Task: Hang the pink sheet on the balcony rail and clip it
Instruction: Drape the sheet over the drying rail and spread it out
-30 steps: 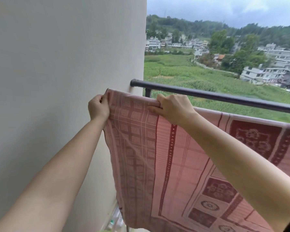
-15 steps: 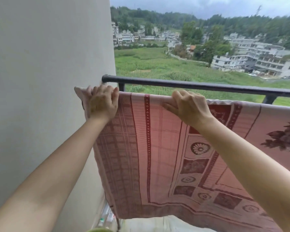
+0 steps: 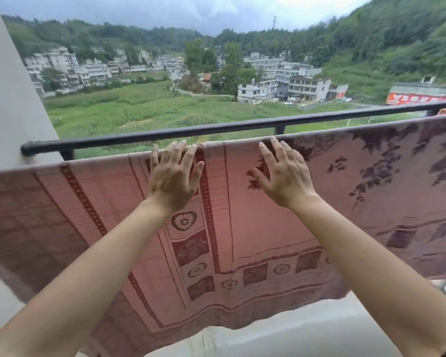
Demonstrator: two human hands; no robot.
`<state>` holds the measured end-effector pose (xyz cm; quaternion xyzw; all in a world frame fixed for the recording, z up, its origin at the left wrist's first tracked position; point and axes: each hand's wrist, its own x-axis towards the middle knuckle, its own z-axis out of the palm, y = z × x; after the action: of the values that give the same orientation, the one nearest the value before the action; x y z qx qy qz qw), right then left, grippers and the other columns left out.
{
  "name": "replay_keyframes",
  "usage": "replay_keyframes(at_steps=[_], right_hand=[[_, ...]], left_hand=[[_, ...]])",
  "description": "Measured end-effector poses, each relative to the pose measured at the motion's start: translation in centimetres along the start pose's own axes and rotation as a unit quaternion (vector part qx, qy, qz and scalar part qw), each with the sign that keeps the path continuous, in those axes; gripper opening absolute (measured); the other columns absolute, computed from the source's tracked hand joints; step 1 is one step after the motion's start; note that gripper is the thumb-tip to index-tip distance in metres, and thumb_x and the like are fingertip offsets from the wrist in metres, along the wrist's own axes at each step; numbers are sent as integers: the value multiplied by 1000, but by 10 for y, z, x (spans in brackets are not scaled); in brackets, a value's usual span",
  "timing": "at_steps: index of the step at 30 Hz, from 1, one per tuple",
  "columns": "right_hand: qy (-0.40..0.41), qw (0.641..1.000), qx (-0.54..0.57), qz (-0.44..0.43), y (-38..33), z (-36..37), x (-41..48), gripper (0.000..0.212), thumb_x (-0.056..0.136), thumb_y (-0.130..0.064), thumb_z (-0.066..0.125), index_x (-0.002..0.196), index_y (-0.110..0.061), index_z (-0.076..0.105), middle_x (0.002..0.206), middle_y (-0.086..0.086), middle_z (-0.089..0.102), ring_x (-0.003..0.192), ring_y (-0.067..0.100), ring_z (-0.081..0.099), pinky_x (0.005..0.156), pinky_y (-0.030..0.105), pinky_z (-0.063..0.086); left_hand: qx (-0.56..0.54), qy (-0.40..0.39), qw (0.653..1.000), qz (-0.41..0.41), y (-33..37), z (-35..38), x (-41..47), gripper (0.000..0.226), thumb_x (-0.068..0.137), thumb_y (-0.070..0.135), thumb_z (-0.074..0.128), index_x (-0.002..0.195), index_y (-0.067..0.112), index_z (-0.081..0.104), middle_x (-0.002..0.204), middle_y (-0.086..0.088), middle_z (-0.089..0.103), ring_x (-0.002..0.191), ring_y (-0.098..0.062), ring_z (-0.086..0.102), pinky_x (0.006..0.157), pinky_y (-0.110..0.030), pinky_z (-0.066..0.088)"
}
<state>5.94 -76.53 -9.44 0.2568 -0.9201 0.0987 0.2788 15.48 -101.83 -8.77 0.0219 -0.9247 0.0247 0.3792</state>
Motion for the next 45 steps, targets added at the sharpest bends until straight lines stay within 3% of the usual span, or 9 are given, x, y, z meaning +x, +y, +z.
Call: replay_keyframes(at_steps=[4,9,13,19,23,32,45], right_hand=[[-46,995,-14,89,137,-7,-56,73,98,-61,31,158,-21,16,163,16,17,151,32,16,122,47,18],[-64,978,-79,180,309,-26,-143,77,97,-60,31,158,-20,7,165,18,1,152,33,4,122,49,9],[-46,962,-101,248,414,-55,-195,81,96,-57,40,159,-18,6,165,19,-1,151,37,3,122,53,10],[18,940,-127,317,543,-89,-240,86,95,-53,47,159,-18,3,165,19,-5,151,37,5,121,51,11],[37,926,-124,354,625,-89,-242,87,94,-52,50,159,-21,0,165,17,-9,152,36,3,121,51,11],[-6,904,-161,395,830,-96,-186,83,97,-56,42,158,-25,-4,165,10,-17,153,31,-4,123,51,9],[29,872,-165,460,1118,-101,-196,80,96,-53,43,157,-21,3,166,9,-5,153,28,2,122,50,17]], left_hand=[[-29,9,1000,6,113,37,26,55,100,45,31,142,11,41,153,-16,33,142,-32,27,117,-58,7],[-108,-40,991,62,298,98,37,57,98,45,35,146,15,39,156,-17,27,145,-33,24,117,-58,7],[-135,-82,980,118,429,128,52,63,98,50,29,150,16,31,160,-15,18,148,-30,16,118,-58,6],[-193,-63,961,186,587,166,112,64,99,52,28,152,17,24,161,-16,10,149,-30,6,118,-58,6],[-228,-40,946,226,684,203,156,64,99,51,30,152,16,25,161,-17,10,149,-32,7,118,-59,6],[-269,-40,920,280,886,296,298,65,100,52,25,154,18,16,162,-15,1,150,-29,-1,118,-59,4],[-291,-75,890,344,1174,405,406,65,100,55,21,155,21,9,162,-12,-3,150,-27,-4,119,-56,3]])
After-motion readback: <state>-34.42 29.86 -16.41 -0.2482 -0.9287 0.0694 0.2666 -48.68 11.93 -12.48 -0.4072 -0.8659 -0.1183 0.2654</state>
